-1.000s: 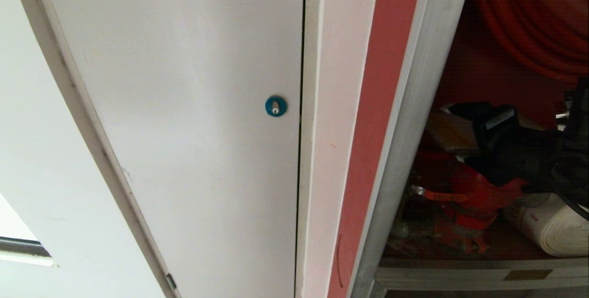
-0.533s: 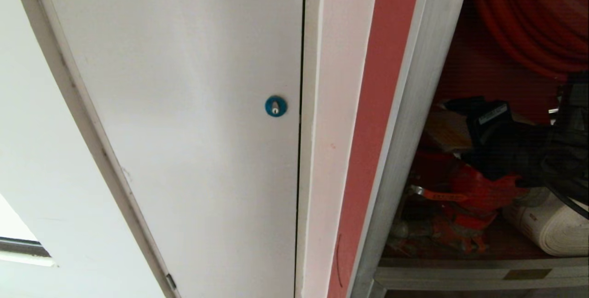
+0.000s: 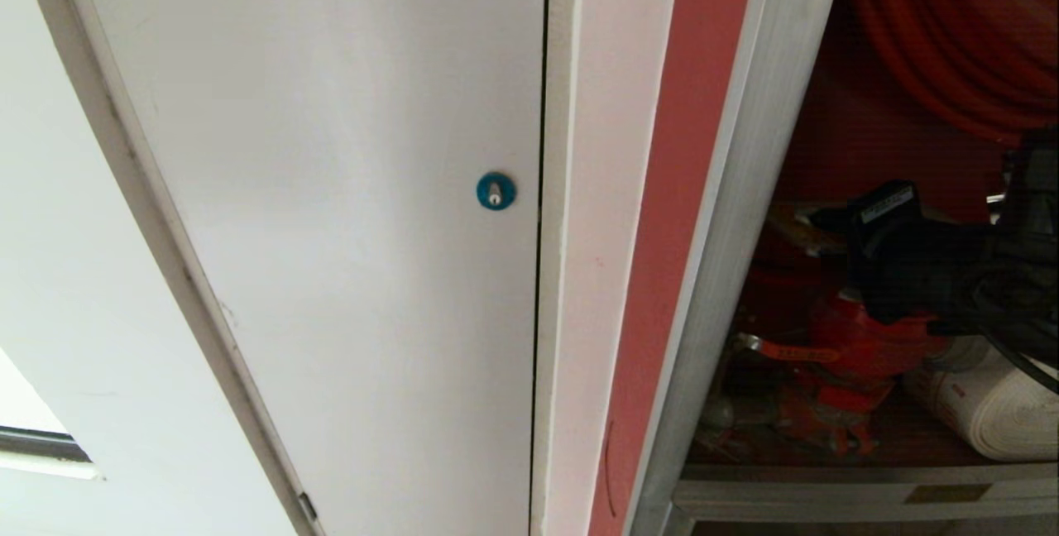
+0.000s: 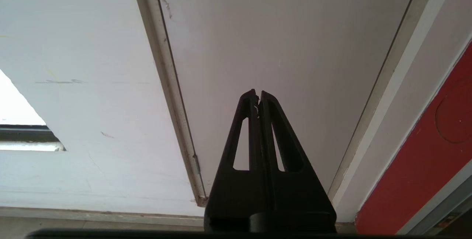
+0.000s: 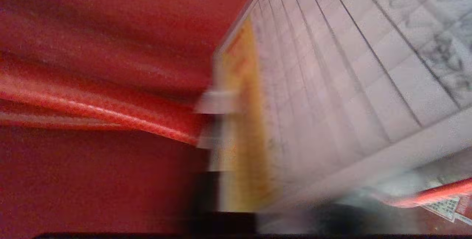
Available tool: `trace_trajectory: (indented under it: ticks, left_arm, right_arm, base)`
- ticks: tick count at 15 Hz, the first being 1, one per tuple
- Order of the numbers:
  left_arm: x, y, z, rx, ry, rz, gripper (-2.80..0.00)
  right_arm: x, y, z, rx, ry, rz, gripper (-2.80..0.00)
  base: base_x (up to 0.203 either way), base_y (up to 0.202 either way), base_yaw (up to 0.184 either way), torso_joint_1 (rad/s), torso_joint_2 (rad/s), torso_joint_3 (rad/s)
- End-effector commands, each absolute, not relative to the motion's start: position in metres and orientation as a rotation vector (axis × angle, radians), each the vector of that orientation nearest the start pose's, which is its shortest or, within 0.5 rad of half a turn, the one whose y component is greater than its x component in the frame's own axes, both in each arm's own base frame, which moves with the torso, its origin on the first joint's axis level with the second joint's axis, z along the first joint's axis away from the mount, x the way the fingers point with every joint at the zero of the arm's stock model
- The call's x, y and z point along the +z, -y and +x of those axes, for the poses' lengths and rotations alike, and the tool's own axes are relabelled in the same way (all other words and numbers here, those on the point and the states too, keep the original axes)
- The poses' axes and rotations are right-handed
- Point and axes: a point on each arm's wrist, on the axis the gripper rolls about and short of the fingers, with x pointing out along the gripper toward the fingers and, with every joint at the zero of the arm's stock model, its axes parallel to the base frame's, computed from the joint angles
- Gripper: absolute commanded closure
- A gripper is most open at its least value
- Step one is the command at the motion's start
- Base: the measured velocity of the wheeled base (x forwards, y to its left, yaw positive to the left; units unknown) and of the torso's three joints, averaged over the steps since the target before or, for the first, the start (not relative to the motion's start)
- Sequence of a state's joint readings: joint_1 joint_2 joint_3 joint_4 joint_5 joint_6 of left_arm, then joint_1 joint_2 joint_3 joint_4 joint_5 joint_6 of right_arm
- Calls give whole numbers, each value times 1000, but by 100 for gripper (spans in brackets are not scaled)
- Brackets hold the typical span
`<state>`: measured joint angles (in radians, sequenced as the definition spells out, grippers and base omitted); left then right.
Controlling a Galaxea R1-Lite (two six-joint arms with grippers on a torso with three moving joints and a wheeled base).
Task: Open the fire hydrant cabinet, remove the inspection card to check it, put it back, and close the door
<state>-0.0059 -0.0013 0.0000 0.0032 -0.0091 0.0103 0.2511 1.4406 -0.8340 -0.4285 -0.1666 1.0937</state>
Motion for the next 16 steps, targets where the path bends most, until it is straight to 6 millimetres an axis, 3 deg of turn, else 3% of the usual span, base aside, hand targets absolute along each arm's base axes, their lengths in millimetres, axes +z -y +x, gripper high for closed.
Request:
trace_trajectory:
  ticks: [1,9,16]
  left_arm:
    - [75,0,-23,-15,-3,11,0]
    - [75,0,-23,-15,-2,10,0]
    - [75,0,-23,-15,-3,9,0]
  right_arm:
    - [243,-58,240,-17,-196,1061,0]
    - [252,-52,213,19,-195,1070,0]
    - [275,-37,135,115,-252,1070,0]
  base:
    - [0,0,0,0,0,0]
    - [0,0,0,0,0,0]
    - [0,0,0,0,0,0]
